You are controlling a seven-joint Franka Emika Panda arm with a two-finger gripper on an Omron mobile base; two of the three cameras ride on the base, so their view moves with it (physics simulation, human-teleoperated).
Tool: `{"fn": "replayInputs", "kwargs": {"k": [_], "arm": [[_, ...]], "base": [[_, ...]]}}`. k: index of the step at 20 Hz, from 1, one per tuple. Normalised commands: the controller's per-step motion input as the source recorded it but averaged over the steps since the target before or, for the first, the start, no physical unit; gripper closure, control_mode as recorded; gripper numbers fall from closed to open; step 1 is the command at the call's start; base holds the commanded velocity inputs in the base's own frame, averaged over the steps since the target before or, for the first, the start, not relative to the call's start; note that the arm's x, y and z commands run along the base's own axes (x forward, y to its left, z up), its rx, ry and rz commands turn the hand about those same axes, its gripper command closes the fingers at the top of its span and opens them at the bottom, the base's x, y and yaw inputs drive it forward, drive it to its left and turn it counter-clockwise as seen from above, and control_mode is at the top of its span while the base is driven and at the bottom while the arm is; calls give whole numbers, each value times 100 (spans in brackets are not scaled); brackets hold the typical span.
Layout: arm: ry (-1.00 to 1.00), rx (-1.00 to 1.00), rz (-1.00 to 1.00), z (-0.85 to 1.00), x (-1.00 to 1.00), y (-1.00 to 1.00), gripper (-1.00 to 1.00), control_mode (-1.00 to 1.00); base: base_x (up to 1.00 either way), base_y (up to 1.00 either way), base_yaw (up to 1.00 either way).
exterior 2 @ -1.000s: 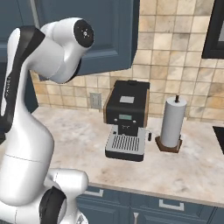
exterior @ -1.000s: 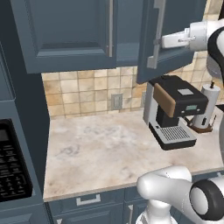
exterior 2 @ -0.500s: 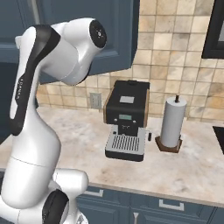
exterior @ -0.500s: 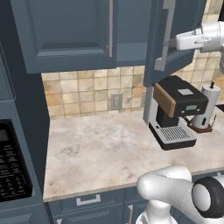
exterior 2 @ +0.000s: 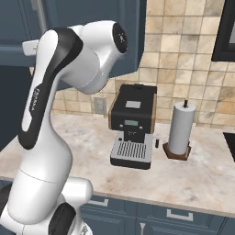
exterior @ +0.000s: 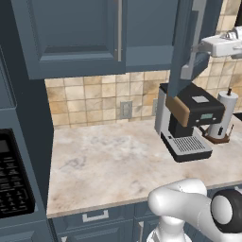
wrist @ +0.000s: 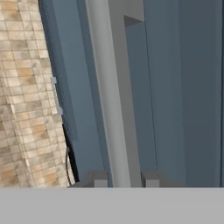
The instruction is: Open the cabinet, pick the kettle from the cabinet, and place it in the sink.
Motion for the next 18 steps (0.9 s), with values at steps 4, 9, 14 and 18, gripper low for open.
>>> {"fn": "replayInputs", "kwargs": {"k": [4,9,14,18], "arm": [[0,0,7,12,-44,-21,100,-100],[1,0,6,9,-35,-17,100,-100],[3,1,5,4,-24,-11,100,-100],[7,1,5,0,-17,-12,100,-100]], "base": [[0,0,0],[0,0,0],[0,0,0],[0,0,0]]}}
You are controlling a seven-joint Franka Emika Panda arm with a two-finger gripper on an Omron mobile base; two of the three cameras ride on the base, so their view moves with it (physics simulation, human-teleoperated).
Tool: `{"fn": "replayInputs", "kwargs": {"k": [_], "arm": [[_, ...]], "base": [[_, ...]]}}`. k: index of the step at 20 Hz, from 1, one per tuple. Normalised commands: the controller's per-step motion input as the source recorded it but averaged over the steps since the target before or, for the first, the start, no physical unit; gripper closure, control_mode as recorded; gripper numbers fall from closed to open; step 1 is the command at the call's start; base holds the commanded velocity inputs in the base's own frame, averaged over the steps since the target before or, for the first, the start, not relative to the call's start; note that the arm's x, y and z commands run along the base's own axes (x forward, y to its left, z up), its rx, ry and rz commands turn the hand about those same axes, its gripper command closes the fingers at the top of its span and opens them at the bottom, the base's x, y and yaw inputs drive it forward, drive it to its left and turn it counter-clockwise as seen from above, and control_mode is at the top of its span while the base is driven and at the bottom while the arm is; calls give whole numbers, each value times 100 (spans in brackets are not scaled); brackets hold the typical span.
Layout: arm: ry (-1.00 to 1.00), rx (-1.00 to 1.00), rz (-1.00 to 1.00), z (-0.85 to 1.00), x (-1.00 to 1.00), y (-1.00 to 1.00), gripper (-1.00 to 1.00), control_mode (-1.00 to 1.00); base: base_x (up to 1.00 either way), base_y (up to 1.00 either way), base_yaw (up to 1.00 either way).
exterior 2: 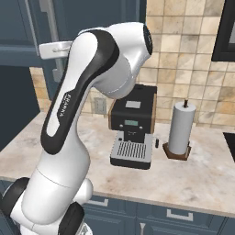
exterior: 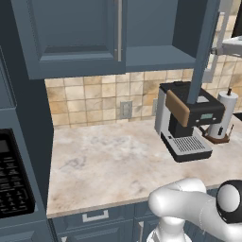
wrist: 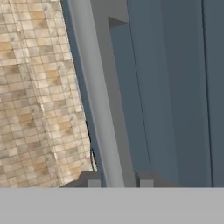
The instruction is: Open the cabinet, pick the kettle from the cabinet, and place it in the sink.
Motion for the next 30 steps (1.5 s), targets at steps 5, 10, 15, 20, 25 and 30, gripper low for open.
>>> {"fn": "replayInputs", "kwargs": {"k": [5,10,15,20,25,30], "arm": [[13,0,2,0,-12,-6,-100,-100],[15,1,0,-2,-7,-1,-100,-100],[14,0,0,-10,-9,-2,-100,-100],[10,0,0,-13,-25,-9,-100,-100],[1,0,0,-8,-36,-3,-100,-100],[0,0,-3,-3,-46,10,-100,-100]], "base": [[0,0,0],[0,0,0],[0,0,0],[0,0,0],[0,0,0],[0,0,0]]}}
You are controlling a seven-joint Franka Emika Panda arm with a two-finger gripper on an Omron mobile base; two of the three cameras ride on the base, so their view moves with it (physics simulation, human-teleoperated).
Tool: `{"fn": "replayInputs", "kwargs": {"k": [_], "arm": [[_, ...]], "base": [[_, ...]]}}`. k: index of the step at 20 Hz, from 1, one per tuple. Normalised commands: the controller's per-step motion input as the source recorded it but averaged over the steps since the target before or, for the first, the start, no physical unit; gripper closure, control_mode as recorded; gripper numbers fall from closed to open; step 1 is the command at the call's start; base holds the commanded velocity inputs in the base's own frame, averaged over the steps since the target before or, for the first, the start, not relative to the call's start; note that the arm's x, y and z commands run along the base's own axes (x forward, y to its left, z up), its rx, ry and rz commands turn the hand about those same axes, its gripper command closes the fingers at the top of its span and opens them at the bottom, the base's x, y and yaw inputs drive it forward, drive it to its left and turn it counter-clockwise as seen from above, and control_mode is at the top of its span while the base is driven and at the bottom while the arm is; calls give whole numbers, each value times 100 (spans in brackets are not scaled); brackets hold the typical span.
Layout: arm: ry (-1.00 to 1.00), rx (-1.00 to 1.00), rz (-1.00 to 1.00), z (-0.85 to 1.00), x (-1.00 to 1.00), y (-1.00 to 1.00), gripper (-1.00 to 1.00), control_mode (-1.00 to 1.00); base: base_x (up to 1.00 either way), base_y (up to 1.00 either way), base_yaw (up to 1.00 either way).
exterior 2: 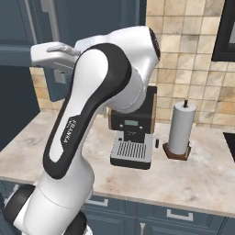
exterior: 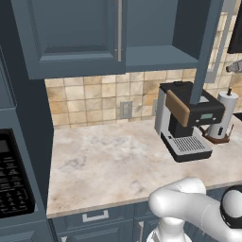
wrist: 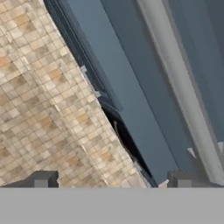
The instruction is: Open the cabinet, pick the kettle from the cabinet, and place it in the sink.
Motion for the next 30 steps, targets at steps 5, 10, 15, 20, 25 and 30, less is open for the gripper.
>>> {"fn": "replayInputs", "kwargs": {"k": [5,10,15,20,25,30], "arm": [[0,0,-13,-2,-44,26,-100,-100],[0,0,-22,-2,-42,29,-100,-100],[0,0,-20,-4,-37,32,-100,-100],[0,0,-22,0,-17,45,-100,-100],[4,0,-26,0,-3,41,-100,-100],[11,0,-26,-1,2,41,-100,-100]], "base": [[0,0,0],[0,0,0],[0,0,0],[0,0,0],[0,0,0],[0,0,0]]}}
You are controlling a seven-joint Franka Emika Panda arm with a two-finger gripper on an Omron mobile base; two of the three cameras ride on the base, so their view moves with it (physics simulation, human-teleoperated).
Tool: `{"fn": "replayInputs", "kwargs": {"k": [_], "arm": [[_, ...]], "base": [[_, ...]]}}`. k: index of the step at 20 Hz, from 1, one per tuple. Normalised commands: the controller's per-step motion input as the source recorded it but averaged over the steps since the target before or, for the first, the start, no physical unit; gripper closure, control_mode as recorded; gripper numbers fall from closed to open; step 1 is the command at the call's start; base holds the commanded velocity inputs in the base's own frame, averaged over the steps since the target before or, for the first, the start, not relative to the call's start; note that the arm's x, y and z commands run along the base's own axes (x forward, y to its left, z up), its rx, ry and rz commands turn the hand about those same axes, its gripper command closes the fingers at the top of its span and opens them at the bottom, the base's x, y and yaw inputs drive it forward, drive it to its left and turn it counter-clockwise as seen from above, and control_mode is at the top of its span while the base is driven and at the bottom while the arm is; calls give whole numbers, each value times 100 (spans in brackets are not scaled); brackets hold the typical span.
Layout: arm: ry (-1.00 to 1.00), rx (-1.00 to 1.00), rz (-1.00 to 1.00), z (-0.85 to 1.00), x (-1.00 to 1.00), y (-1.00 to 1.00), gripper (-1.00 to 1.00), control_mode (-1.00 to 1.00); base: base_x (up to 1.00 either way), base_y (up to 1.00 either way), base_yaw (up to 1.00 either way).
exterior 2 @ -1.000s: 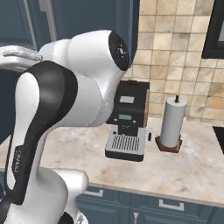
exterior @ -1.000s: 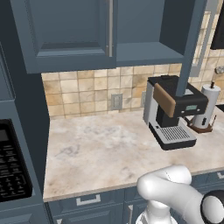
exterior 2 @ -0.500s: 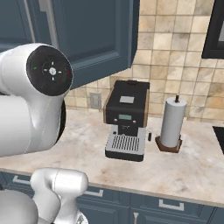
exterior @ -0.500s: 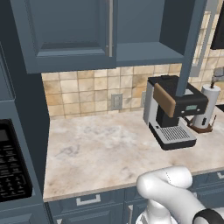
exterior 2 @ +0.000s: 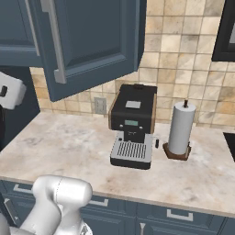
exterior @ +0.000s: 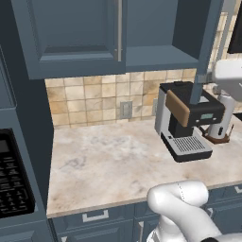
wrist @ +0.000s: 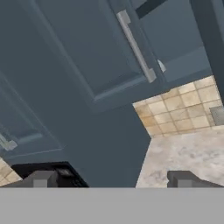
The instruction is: Open the cabinet, pick the kettle from the cabinet, and place it in the sink.
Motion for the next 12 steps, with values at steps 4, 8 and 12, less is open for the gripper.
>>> {"fn": "replayInputs", "kwargs": {"k": [4,8,12], "arm": [[17,2,-24,-7,18,31,-100,-100],[14,9,-18,-10,31,21,-100,-100],[12,13,-15,-9,34,17,-100,-100]], "base": [[0,0,0],[0,0,0],[0,0,0]]}}
